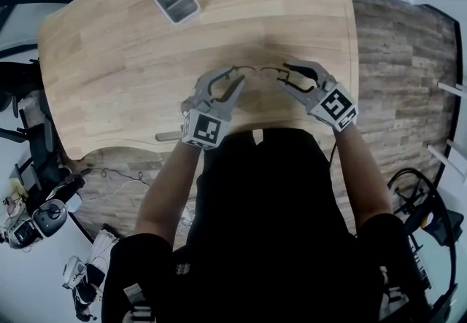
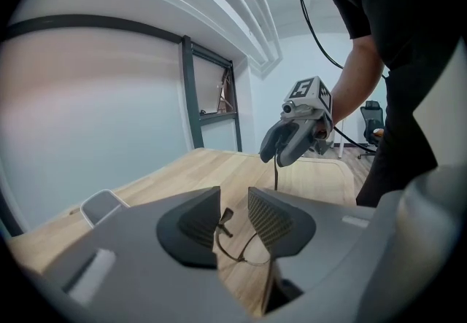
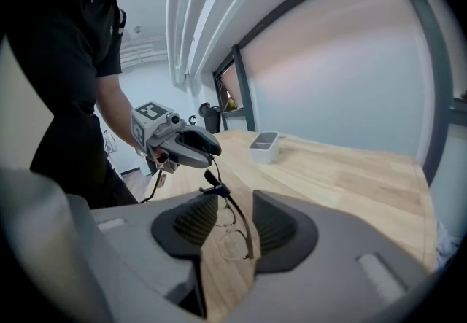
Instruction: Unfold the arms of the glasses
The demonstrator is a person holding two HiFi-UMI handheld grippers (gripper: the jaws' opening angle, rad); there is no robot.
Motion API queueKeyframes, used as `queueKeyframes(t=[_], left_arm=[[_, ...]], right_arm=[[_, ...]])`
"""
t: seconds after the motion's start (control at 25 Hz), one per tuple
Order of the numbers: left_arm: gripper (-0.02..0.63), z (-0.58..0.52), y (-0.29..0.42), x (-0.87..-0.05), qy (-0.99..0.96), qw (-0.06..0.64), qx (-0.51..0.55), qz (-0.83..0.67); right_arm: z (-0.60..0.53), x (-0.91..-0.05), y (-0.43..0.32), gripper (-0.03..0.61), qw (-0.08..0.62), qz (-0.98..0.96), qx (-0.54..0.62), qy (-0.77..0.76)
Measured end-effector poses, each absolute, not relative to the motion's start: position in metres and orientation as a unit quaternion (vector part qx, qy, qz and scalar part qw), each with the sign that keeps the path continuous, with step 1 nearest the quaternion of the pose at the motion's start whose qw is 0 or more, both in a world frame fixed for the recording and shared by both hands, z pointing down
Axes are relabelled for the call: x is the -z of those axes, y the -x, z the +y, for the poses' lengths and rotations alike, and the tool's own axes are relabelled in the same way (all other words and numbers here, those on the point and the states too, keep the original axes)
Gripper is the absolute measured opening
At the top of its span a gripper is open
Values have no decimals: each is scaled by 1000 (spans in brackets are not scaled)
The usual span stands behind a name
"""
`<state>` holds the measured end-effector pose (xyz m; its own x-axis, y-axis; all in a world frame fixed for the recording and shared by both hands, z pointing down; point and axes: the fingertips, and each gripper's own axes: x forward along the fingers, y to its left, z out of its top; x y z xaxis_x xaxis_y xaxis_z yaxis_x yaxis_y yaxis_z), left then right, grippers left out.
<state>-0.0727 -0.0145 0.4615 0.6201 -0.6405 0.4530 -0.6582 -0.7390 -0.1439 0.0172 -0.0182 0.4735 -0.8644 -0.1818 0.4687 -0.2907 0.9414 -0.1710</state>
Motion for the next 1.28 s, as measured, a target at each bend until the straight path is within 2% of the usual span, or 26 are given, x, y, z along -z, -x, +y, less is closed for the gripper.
queueKeyframes(t=[1.28], left_arm=[[127,-9,65,-434,-907,-12,-238,-348]], right_arm=[[4,-514,-48,144,287,-934,-142,-156]])
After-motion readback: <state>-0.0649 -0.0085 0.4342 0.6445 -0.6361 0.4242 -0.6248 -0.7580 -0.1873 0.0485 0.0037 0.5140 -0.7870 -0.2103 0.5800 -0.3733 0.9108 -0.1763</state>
